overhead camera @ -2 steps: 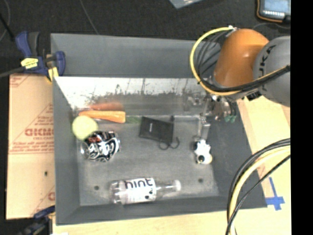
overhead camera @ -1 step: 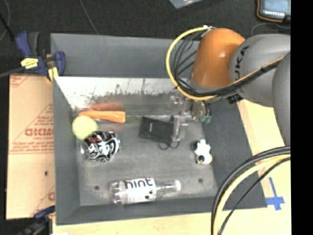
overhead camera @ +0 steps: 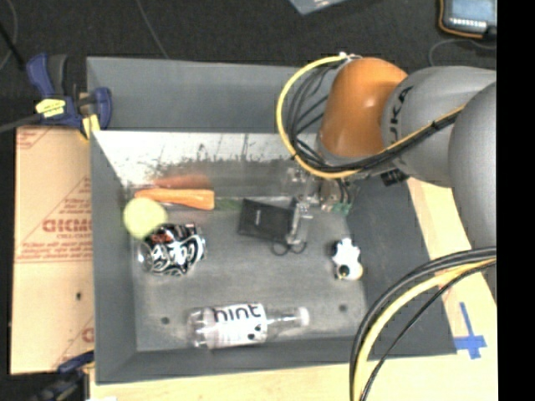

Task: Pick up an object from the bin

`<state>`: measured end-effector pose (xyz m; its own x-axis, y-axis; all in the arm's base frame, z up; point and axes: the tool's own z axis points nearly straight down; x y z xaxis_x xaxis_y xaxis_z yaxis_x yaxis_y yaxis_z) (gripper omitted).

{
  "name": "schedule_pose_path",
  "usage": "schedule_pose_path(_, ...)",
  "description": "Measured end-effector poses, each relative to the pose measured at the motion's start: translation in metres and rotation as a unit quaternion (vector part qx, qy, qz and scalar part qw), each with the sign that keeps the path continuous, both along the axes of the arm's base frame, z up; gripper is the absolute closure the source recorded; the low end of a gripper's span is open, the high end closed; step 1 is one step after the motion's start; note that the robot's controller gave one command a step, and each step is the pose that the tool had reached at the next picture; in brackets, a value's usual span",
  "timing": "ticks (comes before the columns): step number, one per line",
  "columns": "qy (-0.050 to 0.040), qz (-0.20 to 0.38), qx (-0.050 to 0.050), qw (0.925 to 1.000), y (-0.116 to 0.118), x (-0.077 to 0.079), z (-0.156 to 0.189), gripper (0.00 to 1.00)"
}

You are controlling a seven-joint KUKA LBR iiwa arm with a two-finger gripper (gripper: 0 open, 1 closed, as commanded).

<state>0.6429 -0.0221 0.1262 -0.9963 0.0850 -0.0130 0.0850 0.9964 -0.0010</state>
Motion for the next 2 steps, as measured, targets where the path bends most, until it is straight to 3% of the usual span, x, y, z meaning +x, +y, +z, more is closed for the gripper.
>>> schedule_pose_path(1, -0.0005, -0.086, 0.001, 0.9963, 0.011, -0.010, -0.042, 0.00)
schedule_pose_path(2, -0.0040, -0.032, 0.000, 0.9995, 0.009, -0.006, -0.054, 1.00)
